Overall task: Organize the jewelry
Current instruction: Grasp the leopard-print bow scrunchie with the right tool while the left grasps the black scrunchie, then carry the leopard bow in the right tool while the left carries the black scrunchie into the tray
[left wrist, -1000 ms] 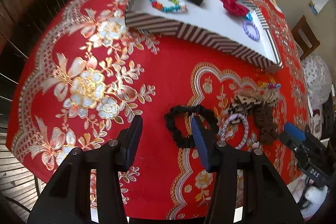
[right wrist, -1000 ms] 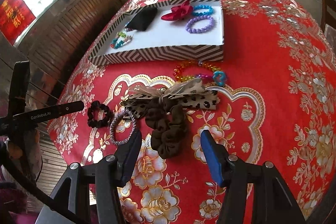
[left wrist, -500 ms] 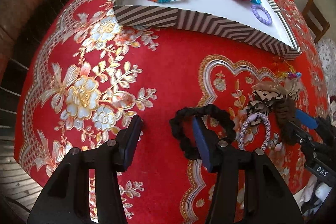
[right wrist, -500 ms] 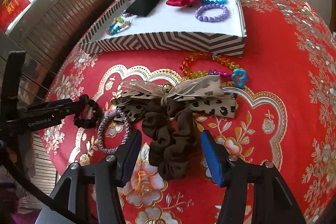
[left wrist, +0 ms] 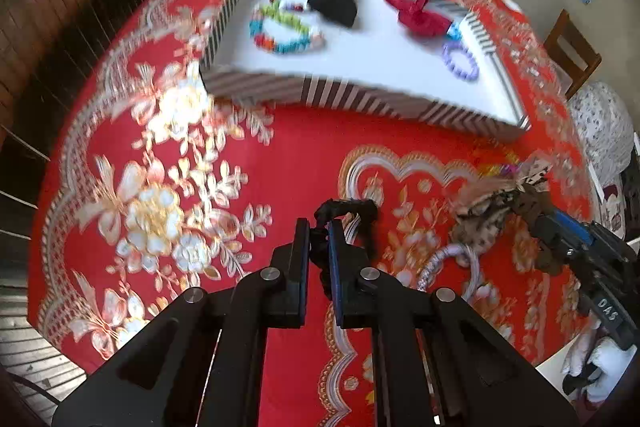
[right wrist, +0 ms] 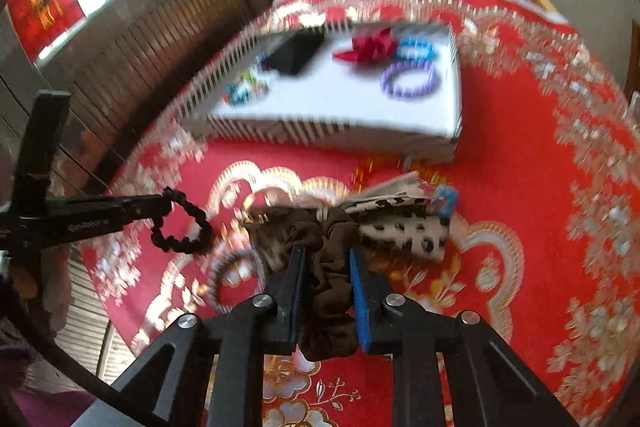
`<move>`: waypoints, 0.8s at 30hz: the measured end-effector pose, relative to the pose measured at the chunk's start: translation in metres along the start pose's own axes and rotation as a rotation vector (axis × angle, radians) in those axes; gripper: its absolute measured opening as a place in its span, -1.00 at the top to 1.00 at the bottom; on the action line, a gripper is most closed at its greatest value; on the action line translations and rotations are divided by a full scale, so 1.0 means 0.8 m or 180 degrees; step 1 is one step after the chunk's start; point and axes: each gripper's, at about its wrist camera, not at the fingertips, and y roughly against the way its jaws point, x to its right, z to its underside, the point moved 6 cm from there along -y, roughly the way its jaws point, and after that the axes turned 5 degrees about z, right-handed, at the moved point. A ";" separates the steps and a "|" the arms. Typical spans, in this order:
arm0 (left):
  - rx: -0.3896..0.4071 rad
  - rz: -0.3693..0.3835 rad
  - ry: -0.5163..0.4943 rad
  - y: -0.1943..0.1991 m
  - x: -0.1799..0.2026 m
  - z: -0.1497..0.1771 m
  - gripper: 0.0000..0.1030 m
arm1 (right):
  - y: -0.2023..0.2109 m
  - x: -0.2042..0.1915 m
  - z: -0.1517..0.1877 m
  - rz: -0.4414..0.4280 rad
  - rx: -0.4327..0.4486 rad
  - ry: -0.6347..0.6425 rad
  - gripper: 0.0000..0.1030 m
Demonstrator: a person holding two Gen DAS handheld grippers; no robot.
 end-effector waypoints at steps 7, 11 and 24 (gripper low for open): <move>0.0197 0.0052 -0.0068 0.029 0.017 -0.029 0.85 | 0.055 0.007 -0.035 -0.0034 0.0347 -0.0081 0.62; 0.0287 0.0074 -0.0104 0.045 0.023 -0.042 0.85 | 0.073 0.006 -0.050 -0.0035 0.0463 -0.0081 0.62; 0.0453 0.0055 -0.0276 0.057 0.052 -0.097 0.85 | 0.092 0.011 -0.096 -0.0021 0.0670 -0.0105 0.62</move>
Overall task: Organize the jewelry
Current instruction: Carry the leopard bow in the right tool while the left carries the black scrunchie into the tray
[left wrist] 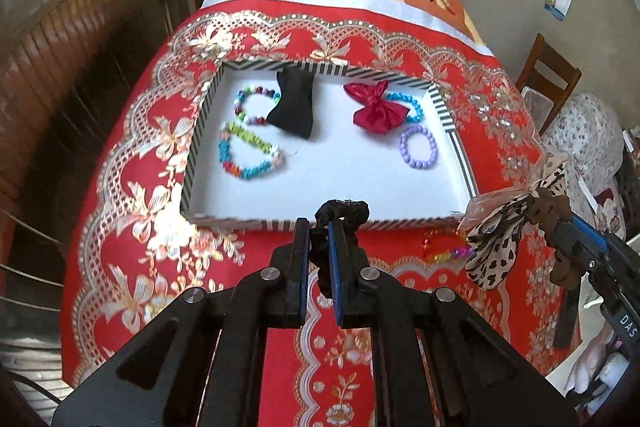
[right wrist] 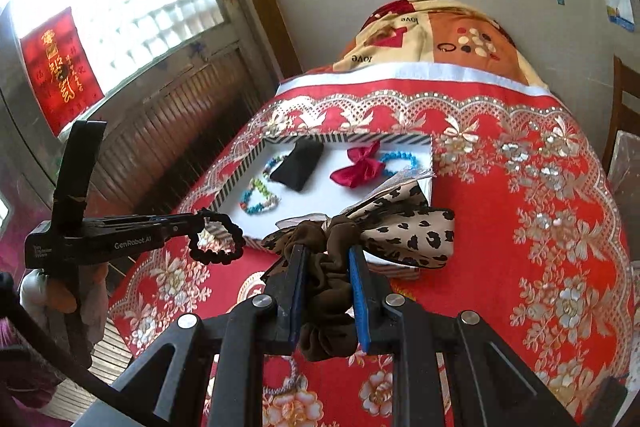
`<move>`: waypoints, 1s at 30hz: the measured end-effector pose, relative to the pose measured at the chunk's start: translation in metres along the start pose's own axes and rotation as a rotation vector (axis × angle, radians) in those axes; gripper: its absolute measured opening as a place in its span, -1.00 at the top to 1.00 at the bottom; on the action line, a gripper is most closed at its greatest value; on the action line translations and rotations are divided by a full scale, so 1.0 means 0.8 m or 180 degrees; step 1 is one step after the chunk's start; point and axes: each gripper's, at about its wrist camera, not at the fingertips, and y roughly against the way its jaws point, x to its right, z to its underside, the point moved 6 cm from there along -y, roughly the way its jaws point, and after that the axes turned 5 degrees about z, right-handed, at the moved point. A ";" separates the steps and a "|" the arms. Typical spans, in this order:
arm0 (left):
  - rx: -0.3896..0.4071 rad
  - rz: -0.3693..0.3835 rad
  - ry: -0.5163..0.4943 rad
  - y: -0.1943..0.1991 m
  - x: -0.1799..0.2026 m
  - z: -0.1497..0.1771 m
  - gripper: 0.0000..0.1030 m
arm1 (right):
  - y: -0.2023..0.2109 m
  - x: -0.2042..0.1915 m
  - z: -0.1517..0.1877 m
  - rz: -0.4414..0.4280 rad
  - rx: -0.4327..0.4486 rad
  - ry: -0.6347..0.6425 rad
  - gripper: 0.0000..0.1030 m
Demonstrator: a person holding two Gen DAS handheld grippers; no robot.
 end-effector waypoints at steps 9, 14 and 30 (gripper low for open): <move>0.0018 -0.0033 -0.0060 -0.011 0.004 -0.026 0.85 | -0.011 0.008 -0.027 0.0007 0.0047 -0.0004 0.62; -0.0009 -0.0047 -0.0055 -0.023 0.001 -0.037 0.85 | -0.023 0.011 -0.039 -0.0013 0.0031 -0.0015 0.62; -0.0164 -0.0056 -0.0004 -0.065 -0.013 -0.057 0.85 | -0.077 0.017 -0.069 -0.0057 -0.0084 -0.0048 0.62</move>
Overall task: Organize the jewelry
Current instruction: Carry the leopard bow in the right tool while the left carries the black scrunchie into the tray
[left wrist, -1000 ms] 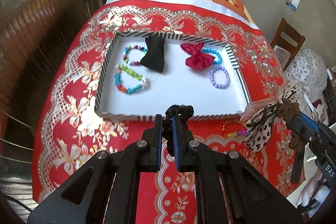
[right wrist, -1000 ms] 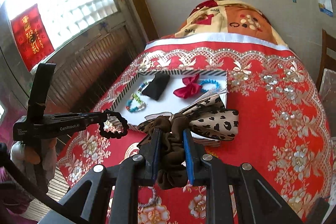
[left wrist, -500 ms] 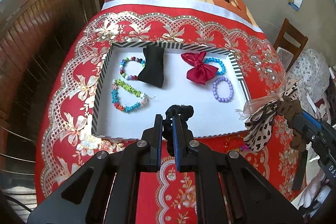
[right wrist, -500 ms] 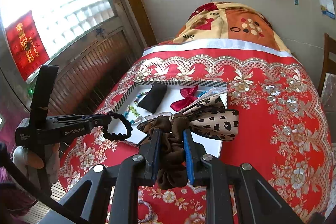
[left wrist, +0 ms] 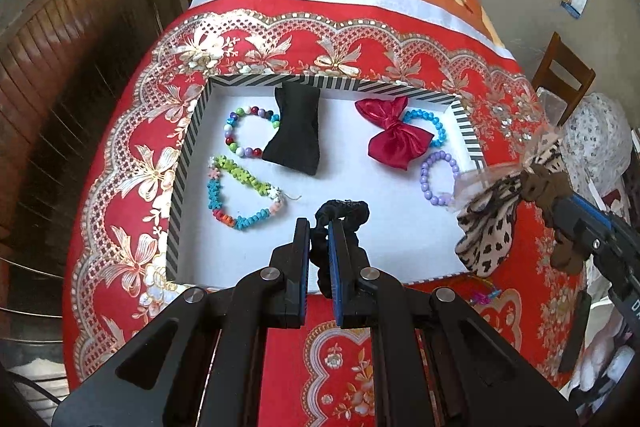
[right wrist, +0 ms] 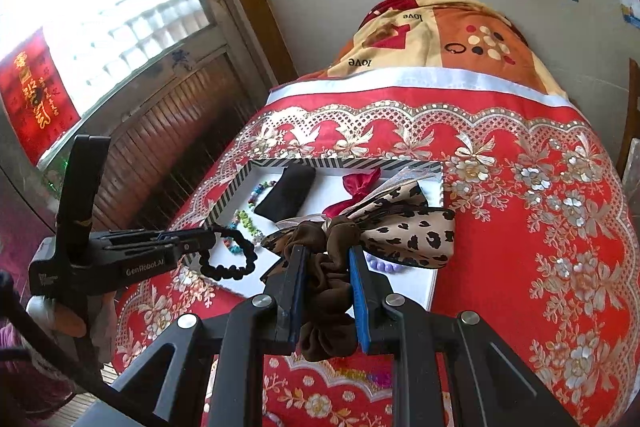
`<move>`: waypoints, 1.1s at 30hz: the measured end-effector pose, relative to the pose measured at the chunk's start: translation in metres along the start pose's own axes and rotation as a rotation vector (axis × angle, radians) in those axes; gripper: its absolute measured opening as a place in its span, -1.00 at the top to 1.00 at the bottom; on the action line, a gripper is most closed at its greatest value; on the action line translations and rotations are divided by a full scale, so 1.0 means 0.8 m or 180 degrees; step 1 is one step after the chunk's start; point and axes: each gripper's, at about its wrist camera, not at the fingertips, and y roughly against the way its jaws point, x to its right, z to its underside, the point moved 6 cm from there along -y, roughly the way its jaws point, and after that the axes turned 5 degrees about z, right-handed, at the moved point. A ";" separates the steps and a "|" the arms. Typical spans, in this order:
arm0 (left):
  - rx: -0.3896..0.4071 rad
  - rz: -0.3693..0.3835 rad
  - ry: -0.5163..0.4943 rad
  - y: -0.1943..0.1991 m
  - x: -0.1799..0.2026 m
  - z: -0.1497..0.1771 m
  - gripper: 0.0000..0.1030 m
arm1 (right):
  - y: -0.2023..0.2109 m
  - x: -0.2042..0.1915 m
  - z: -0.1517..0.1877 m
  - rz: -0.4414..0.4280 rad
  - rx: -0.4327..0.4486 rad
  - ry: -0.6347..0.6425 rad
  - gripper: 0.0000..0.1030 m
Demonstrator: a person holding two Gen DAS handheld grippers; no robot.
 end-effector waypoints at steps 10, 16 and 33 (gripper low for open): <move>-0.0192 0.0012 0.0040 -0.033 -0.011 0.002 0.85 | -0.054 -0.007 -0.027 -0.0055 -0.0121 0.0010 0.61; -0.0271 0.0012 0.0092 -0.049 -0.023 0.001 0.85 | -0.088 -0.016 -0.044 -0.0132 -0.0189 -0.0030 0.61; -0.0339 0.0000 0.0248 -0.070 -0.044 -0.014 0.85 | -0.158 -0.032 -0.082 -0.0296 -0.0292 -0.0107 0.61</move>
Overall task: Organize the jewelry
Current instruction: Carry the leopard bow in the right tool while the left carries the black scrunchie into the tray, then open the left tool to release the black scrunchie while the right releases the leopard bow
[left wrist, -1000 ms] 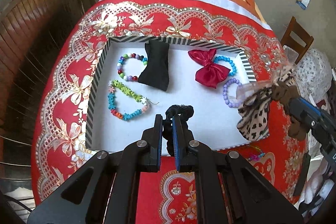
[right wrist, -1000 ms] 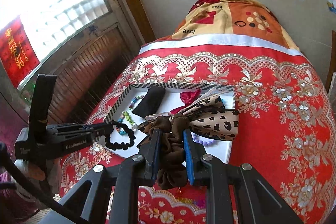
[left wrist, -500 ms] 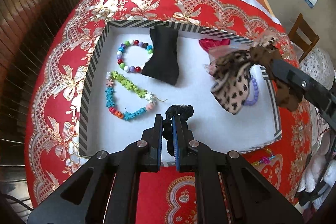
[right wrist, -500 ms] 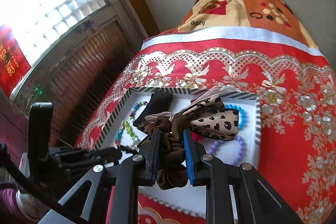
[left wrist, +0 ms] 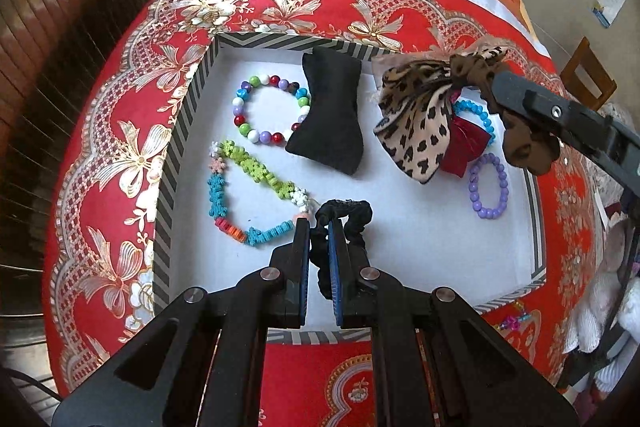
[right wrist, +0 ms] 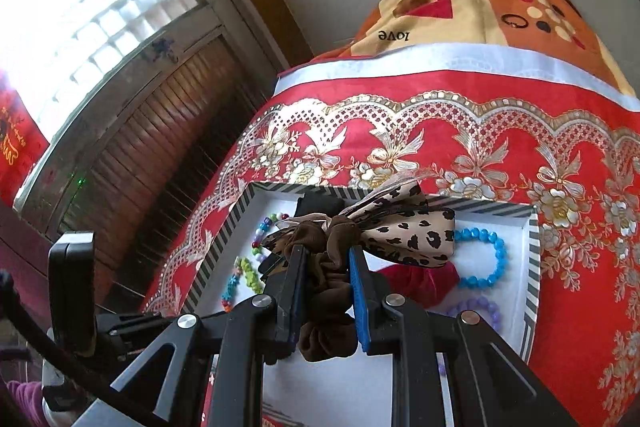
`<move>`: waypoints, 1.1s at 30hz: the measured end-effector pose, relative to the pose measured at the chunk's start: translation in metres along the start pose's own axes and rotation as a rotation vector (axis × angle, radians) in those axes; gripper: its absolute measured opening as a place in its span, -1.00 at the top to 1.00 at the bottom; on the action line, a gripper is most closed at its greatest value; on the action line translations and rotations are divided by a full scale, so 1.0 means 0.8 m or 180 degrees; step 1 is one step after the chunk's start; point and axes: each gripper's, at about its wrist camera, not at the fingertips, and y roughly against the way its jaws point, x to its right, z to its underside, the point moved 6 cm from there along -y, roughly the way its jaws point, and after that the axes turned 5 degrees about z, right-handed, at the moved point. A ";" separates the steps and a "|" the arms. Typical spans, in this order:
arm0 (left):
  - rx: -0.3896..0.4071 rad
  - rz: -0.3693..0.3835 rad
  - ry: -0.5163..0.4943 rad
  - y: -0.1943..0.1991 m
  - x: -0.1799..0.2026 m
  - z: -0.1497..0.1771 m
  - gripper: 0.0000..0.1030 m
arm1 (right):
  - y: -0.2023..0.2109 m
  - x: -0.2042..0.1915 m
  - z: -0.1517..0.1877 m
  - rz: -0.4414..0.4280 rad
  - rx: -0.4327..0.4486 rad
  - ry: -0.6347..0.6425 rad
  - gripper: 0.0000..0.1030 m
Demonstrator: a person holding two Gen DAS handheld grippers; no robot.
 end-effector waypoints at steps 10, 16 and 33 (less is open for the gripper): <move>-0.0064 0.0000 0.0032 -0.014 -0.003 -0.004 0.85 | -0.033 0.014 -0.022 -0.0050 0.0017 -0.0253 0.61; -0.0126 -0.0033 0.0070 -0.025 -0.010 -0.002 0.85 | -0.068 0.028 -0.014 0.0015 -0.0125 -0.0392 0.61; -0.0214 -0.0120 0.0133 -0.045 -0.021 0.001 0.85 | -0.129 0.015 0.030 0.0025 -0.0594 -0.0214 0.59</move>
